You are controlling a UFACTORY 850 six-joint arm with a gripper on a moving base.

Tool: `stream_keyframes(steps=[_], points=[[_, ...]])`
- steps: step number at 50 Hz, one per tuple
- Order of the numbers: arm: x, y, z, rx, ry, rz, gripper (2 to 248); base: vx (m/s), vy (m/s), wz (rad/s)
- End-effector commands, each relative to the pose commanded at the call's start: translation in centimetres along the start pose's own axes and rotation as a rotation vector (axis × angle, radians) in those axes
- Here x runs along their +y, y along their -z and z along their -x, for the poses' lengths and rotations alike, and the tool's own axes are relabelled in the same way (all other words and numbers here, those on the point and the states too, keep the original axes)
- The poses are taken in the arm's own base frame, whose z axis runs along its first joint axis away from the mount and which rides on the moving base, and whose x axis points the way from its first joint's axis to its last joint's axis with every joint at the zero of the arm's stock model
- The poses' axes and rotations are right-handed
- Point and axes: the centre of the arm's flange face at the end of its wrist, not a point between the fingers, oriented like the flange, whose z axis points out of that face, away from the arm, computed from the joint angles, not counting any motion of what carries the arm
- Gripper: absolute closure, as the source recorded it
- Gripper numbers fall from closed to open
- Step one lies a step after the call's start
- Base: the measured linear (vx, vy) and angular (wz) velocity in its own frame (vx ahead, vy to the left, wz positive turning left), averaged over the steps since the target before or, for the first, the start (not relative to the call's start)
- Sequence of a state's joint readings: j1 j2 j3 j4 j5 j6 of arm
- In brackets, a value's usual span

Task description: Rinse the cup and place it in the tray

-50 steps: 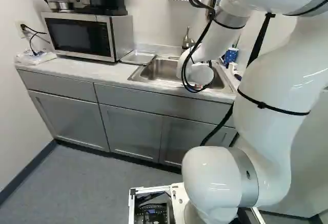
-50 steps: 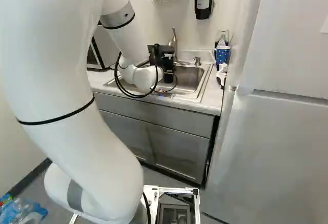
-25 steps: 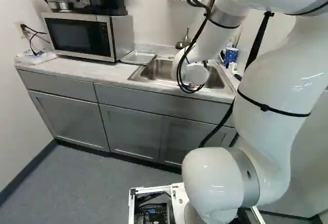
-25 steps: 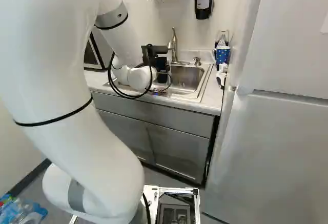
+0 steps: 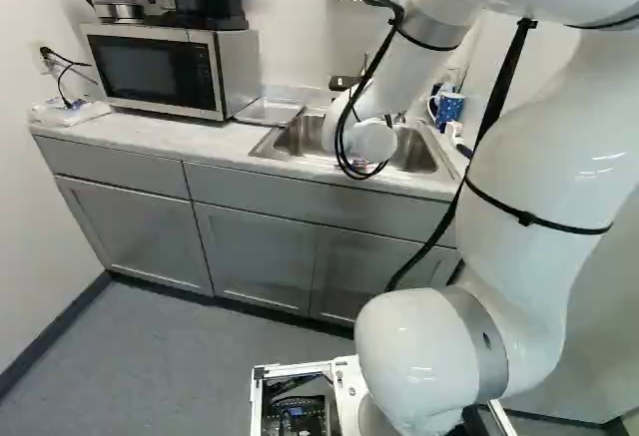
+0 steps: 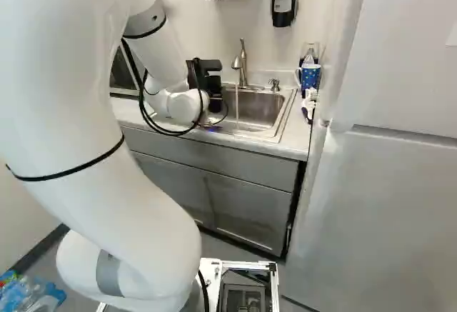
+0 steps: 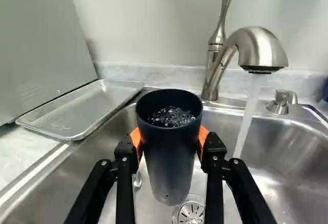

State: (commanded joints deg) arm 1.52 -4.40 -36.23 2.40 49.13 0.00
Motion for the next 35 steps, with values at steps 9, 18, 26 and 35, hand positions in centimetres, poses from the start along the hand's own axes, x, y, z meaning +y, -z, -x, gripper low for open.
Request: stream_keyframes(steps=[9,18,26,35], points=[[-1.0,-0.2,-1.0,0.021,0.002,-0.020,127,0.000,0.000,0.000],[-1.2,0.0,-1.9,0.039,0.002,-0.024,127,0.000,0.000,0.000],[-1.5,0.2,-2.6,0.049,0.002,-0.031,127,0.000,0.000,0.000],[-2.3,0.3,-3.4,0.058,0.003,-0.048,127,0.000,0.000,0.000]])
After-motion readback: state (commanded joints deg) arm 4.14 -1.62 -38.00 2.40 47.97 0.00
